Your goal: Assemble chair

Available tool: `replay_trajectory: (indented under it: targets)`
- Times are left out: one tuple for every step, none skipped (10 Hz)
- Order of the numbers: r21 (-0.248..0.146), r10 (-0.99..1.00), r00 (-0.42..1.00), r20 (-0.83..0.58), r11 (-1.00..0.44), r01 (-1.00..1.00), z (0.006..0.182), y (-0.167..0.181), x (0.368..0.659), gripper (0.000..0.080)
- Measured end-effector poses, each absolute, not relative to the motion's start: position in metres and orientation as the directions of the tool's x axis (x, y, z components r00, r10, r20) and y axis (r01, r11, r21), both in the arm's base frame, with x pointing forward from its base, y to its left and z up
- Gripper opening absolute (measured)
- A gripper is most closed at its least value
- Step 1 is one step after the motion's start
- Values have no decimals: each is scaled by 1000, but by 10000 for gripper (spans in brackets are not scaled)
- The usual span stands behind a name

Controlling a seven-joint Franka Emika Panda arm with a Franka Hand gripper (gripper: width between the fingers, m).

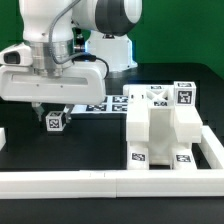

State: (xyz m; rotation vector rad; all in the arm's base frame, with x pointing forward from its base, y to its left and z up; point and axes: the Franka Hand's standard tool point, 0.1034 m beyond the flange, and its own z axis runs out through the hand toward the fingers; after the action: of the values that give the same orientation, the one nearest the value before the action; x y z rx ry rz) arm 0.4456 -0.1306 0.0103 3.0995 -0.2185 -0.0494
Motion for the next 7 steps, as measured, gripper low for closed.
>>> replay_trajectory:
  targets:
    - [36,-141,990,-29,-990,-140,10,-131,446,471]
    - [21,-134,989,-61,-991,-133,10,-129,444,588]
    - [1,-118,988,-104,-993,-118,14,-130,449,588]
    - [1,-112,988,-108,-994,-112,20,-137,458,637]
    - [-31,-109,971,-213,-993,-118,26,-137,460,646]
    - [-45,-100,950,-297,-992,-118,34,-140,469,646]
    - [-50,-109,902,-417,-989,-143,41,-139,476,646]
